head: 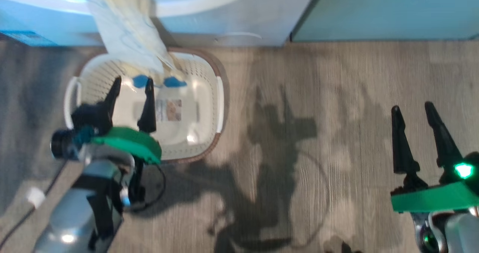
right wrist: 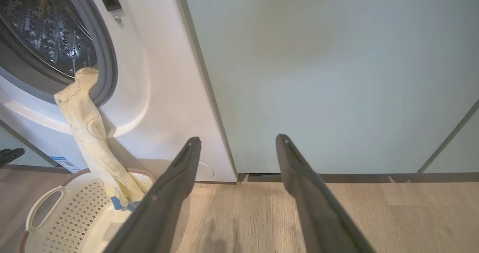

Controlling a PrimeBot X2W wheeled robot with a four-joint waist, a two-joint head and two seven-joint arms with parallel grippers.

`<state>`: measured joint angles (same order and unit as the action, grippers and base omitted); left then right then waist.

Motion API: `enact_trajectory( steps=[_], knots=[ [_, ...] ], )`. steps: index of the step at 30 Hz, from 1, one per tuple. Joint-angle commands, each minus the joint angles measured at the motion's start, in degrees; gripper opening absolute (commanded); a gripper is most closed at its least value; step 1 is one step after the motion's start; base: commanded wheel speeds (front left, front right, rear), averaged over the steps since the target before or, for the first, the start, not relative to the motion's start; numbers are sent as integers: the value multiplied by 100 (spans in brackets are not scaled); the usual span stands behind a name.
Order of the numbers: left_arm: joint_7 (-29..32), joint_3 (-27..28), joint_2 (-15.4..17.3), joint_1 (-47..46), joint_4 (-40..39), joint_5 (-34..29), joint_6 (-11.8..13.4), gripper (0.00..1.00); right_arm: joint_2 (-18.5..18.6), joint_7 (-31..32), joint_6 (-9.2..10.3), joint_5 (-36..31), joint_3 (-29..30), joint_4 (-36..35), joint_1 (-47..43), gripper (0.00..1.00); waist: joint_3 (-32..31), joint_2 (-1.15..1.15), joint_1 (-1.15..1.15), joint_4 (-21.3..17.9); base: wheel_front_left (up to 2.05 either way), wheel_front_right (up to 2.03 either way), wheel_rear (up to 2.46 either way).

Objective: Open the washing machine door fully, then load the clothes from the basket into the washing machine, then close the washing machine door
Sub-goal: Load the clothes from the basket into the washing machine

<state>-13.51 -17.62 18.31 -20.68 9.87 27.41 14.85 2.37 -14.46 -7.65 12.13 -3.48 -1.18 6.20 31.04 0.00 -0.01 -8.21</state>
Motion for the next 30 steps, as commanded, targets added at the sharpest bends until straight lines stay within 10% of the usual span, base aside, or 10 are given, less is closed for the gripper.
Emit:
enact_trajectory(
  steps=[1,15,28,29,30],
  knots=[
    [14,179,94,-189,-39,40,-39,100,58,-54,16,30,-114,-199,48,100,276,0,1,-172,0,0,0],
    [204,405,318,-2023,2252,417,-723,100,52,-54,16,560,-308,-196,477,100,1180,0,1,-848,0,0,0],
    [192,663,555,-2980,3824,525,-542,100,51,-54,16,867,-446,-136,612,100,1312,0,1,-1149,0,0,0],
    [187,667,555,-3012,3885,532,-537,89,51,-54,16,883,-447,-131,611,100,1307,0,1,-1159,0,0,0],
    [187,669,553,-3044,3941,541,-538,51,51,-54,16,901,-451,-127,612,100,1305,0,1,-1167,0,0,0]
  ],
)
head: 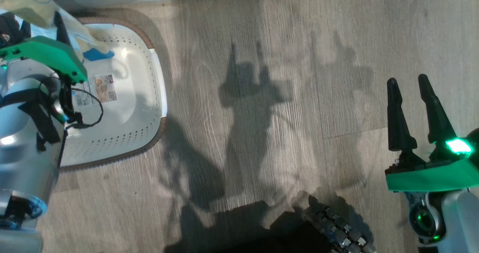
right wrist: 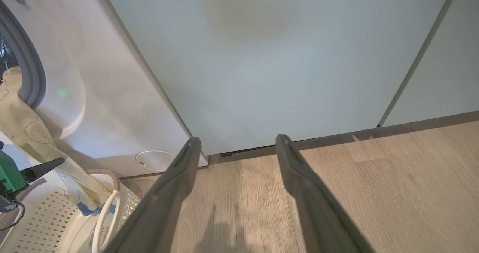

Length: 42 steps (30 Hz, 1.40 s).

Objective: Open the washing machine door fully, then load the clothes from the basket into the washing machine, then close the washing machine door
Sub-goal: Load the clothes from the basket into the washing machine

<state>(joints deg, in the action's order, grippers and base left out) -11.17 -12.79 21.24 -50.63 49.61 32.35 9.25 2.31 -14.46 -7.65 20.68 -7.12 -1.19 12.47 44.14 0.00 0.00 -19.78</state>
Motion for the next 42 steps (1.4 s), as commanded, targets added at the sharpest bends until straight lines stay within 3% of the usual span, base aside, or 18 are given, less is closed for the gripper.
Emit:
enact_trajectory(
  steps=[1,2,3,14,23,30,42],
  knots=[
    [-49,203,269,-92,22,65,20,38,57,-54,16,60,-90,-125,-12,100,-1,0,0,-16,0,0,0],
    [-52,211,284,-132,78,75,14,9,57,-54,16,71,-94,-125,-8,100,3,0,0,-24,0,0,0],
    [-58,218,295,-165,131,84,7,0,57,-54,16,83,-100,-124,-3,100,2,0,0,-35,0,0,0],
    [-39,62,206,-213,409,89,-184,0,57,-54,16,114,40,-132,-76,100,-99,0,0,111,0,0,0],
    [373,-239,116,76,-80,64,-423,0,57,-54,16,-79,196,-195,-173,100,-326,0,0,549,0,0,0],
    [1077,-302,436,478,-1529,140,-398,0,57,-54,16,-80,261,-234,-279,100,-517,0,0,843,0,0,0],
    [2866,143,1730,825,-4950,168,364,0,57,-54,16,55,98,-191,-211,100,-574,0,0,788,0,0,0]
  ],
)
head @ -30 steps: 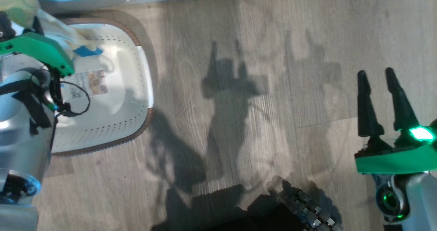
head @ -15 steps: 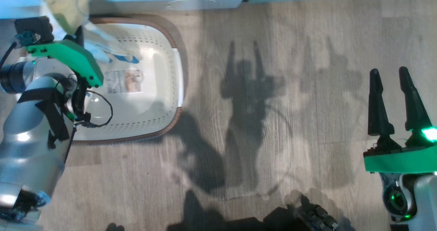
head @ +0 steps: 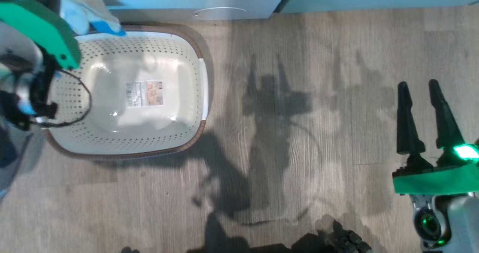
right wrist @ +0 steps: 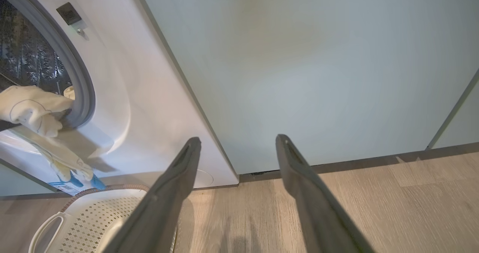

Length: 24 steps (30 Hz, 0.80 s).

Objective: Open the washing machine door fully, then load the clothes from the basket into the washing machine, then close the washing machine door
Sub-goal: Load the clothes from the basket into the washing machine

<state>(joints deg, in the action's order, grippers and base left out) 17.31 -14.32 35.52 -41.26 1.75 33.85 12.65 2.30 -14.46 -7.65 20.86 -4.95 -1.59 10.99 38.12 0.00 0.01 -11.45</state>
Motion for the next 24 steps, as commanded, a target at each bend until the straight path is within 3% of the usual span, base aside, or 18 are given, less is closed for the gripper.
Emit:
enact_trajectory(
  steps=[1,10,24],
  knots=[
    [147,347,396,-167,-333,25,61,0,58,-54,16,77,-145,-146,-42,100,53,0,-1,-95,0,0,0],
    [923,622,1016,-995,-726,-18,192,0,58,-54,16,536,-365,-78,110,100,364,0,-1,-722,0,0,0],
    [1243,560,1668,-2722,582,-363,-204,0,58,-54,16,1109,-778,-5,224,100,850,0,-1,-1677,0,0,0]
  ],
)
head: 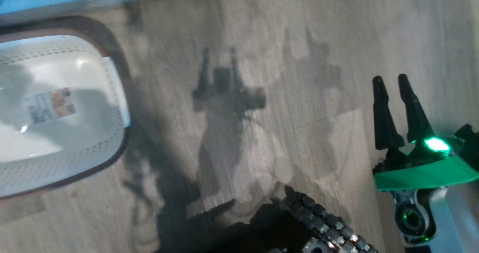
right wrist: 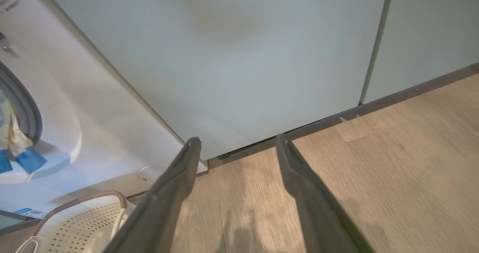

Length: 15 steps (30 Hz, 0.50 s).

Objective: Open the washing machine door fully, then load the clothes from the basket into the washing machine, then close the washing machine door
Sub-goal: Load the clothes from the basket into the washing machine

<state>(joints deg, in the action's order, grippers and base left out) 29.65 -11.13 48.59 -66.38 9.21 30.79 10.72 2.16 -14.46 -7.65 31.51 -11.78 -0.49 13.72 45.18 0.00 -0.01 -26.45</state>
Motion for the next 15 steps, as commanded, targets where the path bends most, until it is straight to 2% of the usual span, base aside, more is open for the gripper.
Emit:
enact_trajectory(
  steps=[1,7,15],
  knots=[
    [-3,226,409,-345,-89,-113,-37,0,72,-54,16,85,-137,-105,-46,100,179,0,1,-246,0,0,0],
    [-396,125,578,-1133,427,-467,-218,0,72,-54,16,255,-333,-69,-47,100,323,0,1,-547,0,0,0],
    [-1840,-319,246,-2338,1215,-1135,-531,0,72,-54,16,274,-281,-129,-193,100,423,0,1,-553,0,0,0]
  ],
)
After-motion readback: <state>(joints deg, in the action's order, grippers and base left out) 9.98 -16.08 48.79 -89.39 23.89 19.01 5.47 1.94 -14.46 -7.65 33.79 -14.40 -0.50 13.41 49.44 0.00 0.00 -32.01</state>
